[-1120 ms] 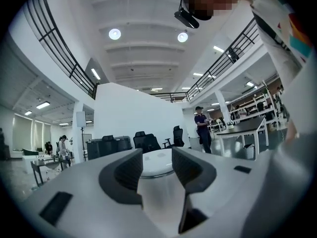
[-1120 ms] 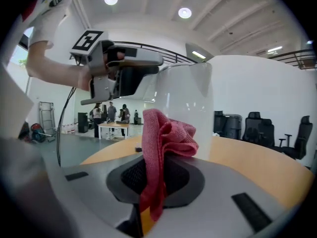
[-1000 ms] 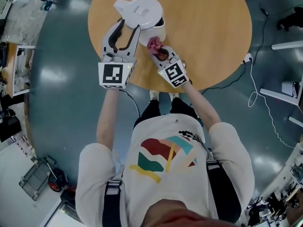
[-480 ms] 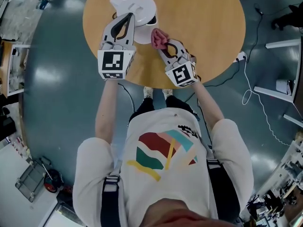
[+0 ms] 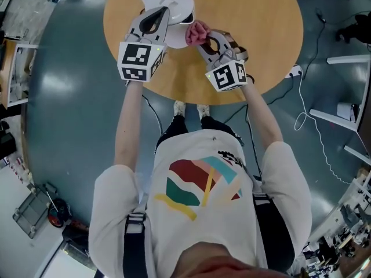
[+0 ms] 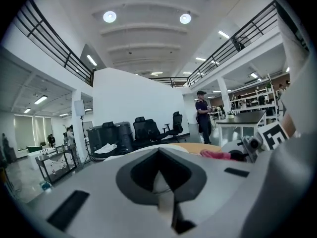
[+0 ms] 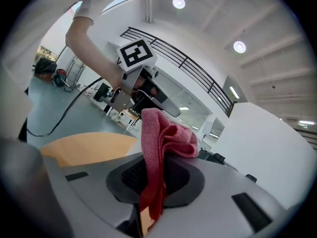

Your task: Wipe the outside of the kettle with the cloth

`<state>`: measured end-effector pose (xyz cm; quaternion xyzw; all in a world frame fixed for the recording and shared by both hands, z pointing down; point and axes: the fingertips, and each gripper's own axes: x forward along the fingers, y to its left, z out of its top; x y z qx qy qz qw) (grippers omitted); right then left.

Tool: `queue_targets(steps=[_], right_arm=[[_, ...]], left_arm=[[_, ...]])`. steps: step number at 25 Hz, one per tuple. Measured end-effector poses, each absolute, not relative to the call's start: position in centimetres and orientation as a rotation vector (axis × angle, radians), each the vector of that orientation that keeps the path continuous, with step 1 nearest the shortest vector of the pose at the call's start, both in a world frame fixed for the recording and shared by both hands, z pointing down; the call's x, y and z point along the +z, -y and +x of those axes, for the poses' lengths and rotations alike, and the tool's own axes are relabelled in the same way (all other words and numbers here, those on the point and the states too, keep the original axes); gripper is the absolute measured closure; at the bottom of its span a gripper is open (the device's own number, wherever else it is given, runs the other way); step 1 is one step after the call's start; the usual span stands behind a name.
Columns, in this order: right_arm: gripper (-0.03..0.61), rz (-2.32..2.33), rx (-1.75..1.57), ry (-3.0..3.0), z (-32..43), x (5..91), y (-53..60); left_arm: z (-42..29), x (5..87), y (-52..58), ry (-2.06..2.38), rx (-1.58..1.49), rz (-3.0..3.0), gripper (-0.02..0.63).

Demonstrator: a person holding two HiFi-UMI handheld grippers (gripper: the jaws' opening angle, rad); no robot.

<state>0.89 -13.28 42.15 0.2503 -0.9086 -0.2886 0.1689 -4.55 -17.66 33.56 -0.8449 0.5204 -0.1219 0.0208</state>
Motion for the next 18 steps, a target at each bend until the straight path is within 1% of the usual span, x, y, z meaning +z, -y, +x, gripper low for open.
queue_targets(steps=[4,10,18], right_arm=[[0.534,0.627,-0.900,2.565,-0.3,42.7,13.9],[0.534,0.532,-0.891,2.536,-0.7,44.6,14.1],[0.534,0.375,-0.751,2.500,-0.5,53.1,14.1]], left_arm=[[-4.6,33.7,18.0,-1.593,-0.378,-2.684,0.572],[-4.5,33.5,18.0,-1.574,-0.386,-2.679,0.572],[-4.1,33.9,18.0,-1.578,-0.370,-2.712,0.572]])
